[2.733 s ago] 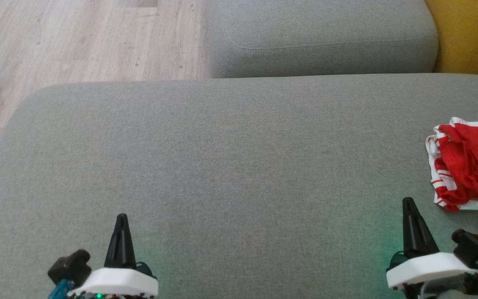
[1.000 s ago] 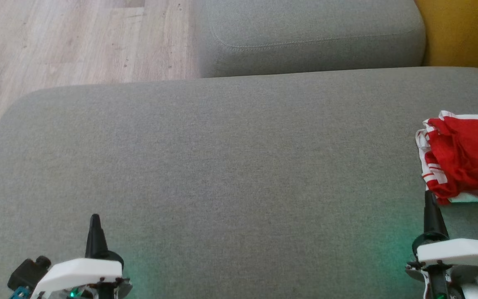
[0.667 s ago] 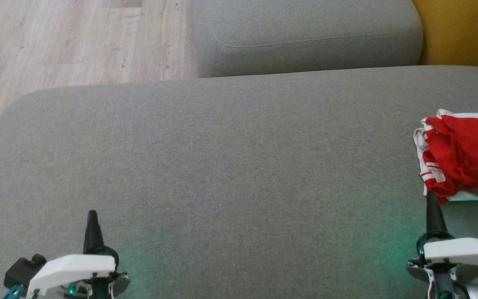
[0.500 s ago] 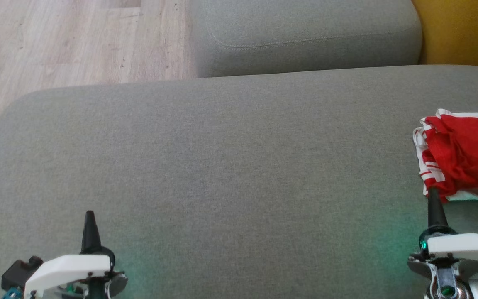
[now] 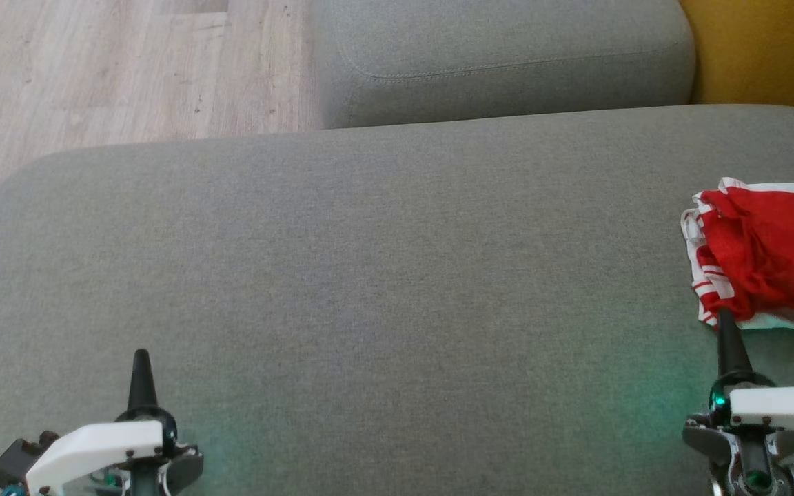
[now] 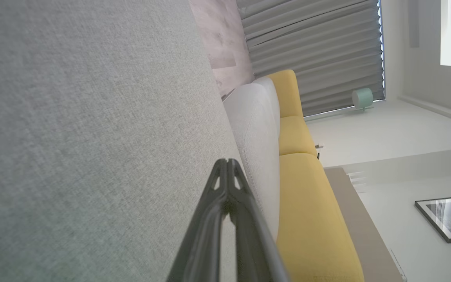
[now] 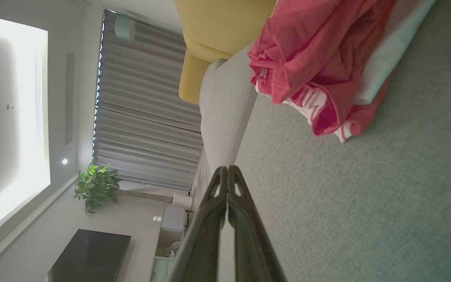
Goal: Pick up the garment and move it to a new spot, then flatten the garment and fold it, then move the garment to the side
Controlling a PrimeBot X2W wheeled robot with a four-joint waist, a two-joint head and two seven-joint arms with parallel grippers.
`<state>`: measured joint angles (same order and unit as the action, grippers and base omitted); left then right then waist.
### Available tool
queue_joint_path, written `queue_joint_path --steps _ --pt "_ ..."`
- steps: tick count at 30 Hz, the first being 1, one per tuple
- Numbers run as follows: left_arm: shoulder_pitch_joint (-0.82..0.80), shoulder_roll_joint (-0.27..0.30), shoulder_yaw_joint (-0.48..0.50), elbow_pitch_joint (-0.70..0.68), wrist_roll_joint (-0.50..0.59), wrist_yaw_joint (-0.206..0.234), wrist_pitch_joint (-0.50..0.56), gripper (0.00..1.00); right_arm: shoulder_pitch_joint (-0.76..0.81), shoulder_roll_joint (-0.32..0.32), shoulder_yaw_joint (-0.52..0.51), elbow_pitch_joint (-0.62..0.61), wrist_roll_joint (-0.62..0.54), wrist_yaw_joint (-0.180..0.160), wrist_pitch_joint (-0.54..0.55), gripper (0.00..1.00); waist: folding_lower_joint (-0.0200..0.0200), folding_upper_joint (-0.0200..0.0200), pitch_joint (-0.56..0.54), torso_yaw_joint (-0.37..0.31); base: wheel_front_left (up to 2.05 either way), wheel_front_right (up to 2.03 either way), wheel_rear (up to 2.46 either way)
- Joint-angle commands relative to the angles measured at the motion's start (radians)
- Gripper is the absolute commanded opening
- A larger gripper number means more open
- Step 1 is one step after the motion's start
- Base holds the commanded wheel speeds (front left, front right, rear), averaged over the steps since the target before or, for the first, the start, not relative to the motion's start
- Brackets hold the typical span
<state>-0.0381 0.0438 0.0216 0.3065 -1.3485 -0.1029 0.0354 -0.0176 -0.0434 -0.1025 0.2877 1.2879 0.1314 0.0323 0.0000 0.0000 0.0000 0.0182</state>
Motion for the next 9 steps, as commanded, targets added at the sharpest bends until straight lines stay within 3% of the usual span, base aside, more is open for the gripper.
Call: queue_joint_path --steps 1,9 --pt "-0.059 0.005 0.036 -0.038 -0.024 -0.01 0.007 0.0 -0.062 -0.007 0.012 -0.039 0.032 -0.001 0.009 0.0 0.0 0.0 0.0 -0.001 0.0 0.0 0.0" --pt "-0.062 0.006 0.052 -0.044 -0.092 -0.015 0.027 0.0 -0.07 -0.007 0.006 -0.04 0.115 -0.001 0.029 0.0 0.0 0.0 0.001 -0.006 0.0 0.0 0.0"
